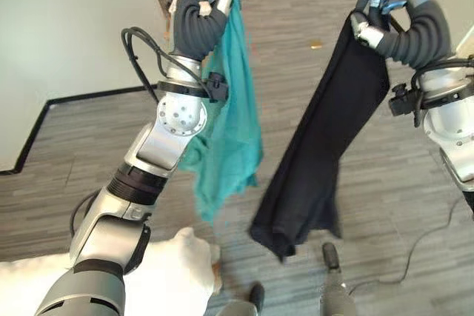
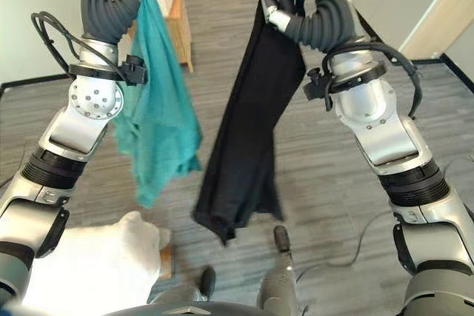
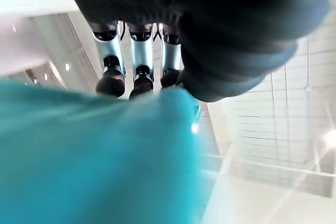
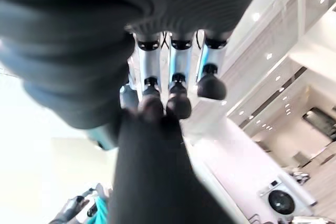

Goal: Pick up bed clothes into laundry basket.

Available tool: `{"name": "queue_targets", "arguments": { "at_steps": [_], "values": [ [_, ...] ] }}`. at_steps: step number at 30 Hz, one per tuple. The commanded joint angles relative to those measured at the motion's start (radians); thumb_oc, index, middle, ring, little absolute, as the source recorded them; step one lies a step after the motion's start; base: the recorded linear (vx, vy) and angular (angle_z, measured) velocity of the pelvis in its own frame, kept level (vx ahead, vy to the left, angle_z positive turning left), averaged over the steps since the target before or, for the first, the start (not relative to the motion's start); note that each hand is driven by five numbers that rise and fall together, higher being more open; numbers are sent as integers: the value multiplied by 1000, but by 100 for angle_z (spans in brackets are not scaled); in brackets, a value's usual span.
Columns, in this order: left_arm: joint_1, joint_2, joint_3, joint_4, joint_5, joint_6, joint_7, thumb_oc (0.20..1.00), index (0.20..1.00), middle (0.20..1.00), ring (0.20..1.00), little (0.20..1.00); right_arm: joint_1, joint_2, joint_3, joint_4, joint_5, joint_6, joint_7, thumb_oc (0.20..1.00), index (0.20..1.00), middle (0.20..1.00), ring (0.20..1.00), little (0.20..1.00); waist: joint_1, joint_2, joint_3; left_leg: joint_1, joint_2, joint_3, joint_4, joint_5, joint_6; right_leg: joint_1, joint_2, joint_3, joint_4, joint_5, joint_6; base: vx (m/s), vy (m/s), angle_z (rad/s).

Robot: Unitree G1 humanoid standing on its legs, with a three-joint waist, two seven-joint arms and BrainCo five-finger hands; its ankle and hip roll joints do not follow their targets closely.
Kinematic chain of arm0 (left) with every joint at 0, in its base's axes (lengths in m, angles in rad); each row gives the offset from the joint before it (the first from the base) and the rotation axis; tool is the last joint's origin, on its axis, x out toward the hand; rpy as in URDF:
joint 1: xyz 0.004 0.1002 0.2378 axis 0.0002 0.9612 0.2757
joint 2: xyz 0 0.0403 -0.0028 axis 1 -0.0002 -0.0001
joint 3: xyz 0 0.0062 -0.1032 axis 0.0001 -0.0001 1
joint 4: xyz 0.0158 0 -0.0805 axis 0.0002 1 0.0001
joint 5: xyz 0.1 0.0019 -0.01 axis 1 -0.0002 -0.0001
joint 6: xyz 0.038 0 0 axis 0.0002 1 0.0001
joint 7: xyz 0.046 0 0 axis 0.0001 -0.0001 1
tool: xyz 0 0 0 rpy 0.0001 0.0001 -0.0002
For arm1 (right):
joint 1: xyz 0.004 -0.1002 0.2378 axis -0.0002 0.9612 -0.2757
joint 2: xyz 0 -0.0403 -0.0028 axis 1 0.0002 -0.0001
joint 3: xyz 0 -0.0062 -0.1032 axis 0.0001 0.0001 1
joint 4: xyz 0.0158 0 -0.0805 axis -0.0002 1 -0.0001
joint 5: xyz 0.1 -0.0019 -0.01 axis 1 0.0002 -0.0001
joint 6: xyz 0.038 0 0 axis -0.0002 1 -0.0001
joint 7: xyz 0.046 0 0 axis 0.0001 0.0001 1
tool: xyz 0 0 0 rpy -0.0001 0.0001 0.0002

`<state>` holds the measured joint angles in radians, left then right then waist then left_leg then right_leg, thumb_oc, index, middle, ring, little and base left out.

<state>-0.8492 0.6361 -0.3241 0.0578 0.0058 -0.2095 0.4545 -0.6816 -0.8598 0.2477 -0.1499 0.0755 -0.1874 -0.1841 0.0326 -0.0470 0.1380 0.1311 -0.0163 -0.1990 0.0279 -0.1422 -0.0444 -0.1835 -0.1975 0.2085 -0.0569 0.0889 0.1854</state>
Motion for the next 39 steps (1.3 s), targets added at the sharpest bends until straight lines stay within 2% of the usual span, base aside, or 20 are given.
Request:
{"name": "queue_targets", "arguments": {
  "at_steps": [1,3,7,10,16,19,21,22,25,26,28,30,31,32,33,34,35,36,38,39],
  "values": [
    [-29,-9,46,-47,3,-55,15,200,200,200,200,200,-66,-10,-78,-8,-5,-31,-15,200,200,200,200,200,25,-26,7,-94,138,156,369,91,-140,76,-41,-2,29,-31,42,235,-228,60],
    [-26,-19,41,-25,-4,-55,17,200,200,200,200,200,-74,-14,-60,4,-8,-24,-18,200,200,200,200,200,44,-42,33,-164,152,173,459,75,-130,130,-46,-17,24,-59,22,292,-203,11],
    [-23,-36,38,21,-12,-46,5,200,200,200,200,200,-69,-27,-44,10,-8,-20,5,200,200,200,200,200,67,-47,29,-204,136,229,268,32,-97,189,-20,-44,19,-108,9,340,-38,-11],
    [-22,-46,28,83,-15,-28,-3,200,200,200,200,200,-34,-31,-48,62,37,-20,16,200,200,200,200,200,105,-16,16,-270,108,296,-37,184,-80,266,52,-68,25,-175,-5,491,58,-8],
    [17,-32,19,172,-58,0,-48,200,200,200,200,200,65,27,-81,129,68,-4,21,200,200,200,200,200,116,-20,-8,-312,138,473,-98,223,-38,379,141,-62,80,-282,-41,523,116,3],
    [50,0,25,194,-47,17,-74,200,200,200,200,200,115,59,-108,150,38,6,28,200,200,200,200,200,111,-38,-30,-249,149,532,-100,223,-15,382,191,-51,187,-310,-18,481,122,-47],
    [66,30,33,197,-38,20,-75,200,200,200,200,200,112,69,-107,183,29,5,25,200,200,200,200,200,116,-46,-33,-202,148,556,-95,201,-5,365,225,-52,301,-277,63,402,53,-23],
    [76,38,42,198,-33,27,-81,200,200,200,200,200,118,73,-113,197,22,11,26,200,200,200,200,200,104,-44,-25,-179,159,554,-92,198,-14,332,247,-41,384,-225,76,378,-71,-7],
    [82,40,53,196,-31,33,-90,200,200,200,200,200,146,69,-141,194,-10,18,28,200,200,200,200,200,68,-25,-25,-144,178,529,-94,196,-32,277,285,-15,476,-177,76,413,-18,9],
    [85,26,54,204,-22,30,-101,200,200,200,200,200,187,53,-180,203,-18,18,26,200,200,200,200,200,24,-13,-25,-128,156,475,-103,189,-31,250,307,90,448,-194,76,440,125,36],
    [91,1,48,207,-15,18,-113,200,200,200,200,200,252,35,-226,200,-15,10,23,200,200,200,200,200,-16,-9,-26,-119,110,403,-107,166,-14,227,298,213,370,-224,76,435,143,110],
    [75,-41,27,211,1,8,-114,200,200,200,200,200,309,27,-269,181,-16,-1,24,200,200,200,200,200,-36,9,-24,-84,98,334,-105,117,-11,140,239,266,285,-253,76,276,41,107],
    [71,-46,23,214,2,7,-113,200,200,200,200,200,317,25,-277,178,-17,-1,25,200,200,200,200,200,-39,9,-28,-88,92,326,-101,110,-7,143,231,258,279,-258,76,426,-150,84],
    [43,-75,-10,215,8,-1,-103,200,200,200,200,200,337,16,-300,152,-17,-20,4,200,200,200,200,200,-61,14,-4,-42,94,273,-59,51,-34,3,133,240,225,-164,76,489,-172,99],
    [33,-74,-23,220,18,2,-98,200,200,200,200,200,336,6,-301,146,-25,-21,-4,200,200,200,200,200,-76,6,5,-30,91,256,-15,9,-40,-30,89,204,201,-119,72,593,-163,105],
    [29,-63,-27,217,32,5,-102,200,200,200,200,200,345,-9,-313,113,-42,-21,-1,200,200,200,200,200,-92,-13,3,-10,87,274,41,-57,-40,-13,49,133,152,-118,63,419,-62,109],
    [37,-65,-24,224,30,6,-108,200,200,200,200,200,348,-4,-322,99,-41,-15,10,200,200,200,200,200,-109,-26,-5,0,74,271,84,-74,-46,6,53,153,143,-118,73,272,-9,111],
    [38,-64,-24,224,30,6,-109,200,200,200,200,200,352,-2,-324,95,-41,-12,12,200,200,200,200,200,-114,-27,-2,-3,73,266,98,-83,-45,13,50,149,142,-121,75,356,-105,102],
    [79,-60,9,201,15,-6,-116,200,200,200,200,200,353,1,-342,45,-41,-17,30,200,200,200,200,200,-119,-46,-11,-45,102,299,296,-28,-88,59,55,149,117,-92,65,257,-120,136],
    [99,-58,30,191,2,-13,-96,200,200,200,200,200,324,-6,-328,37,-42,-26,18,200,200,200,200,200,-88,-81,17,-175,94,279,537,12,-100,107,55,150,120,-86,25,207,-118,118]
  ]
}}
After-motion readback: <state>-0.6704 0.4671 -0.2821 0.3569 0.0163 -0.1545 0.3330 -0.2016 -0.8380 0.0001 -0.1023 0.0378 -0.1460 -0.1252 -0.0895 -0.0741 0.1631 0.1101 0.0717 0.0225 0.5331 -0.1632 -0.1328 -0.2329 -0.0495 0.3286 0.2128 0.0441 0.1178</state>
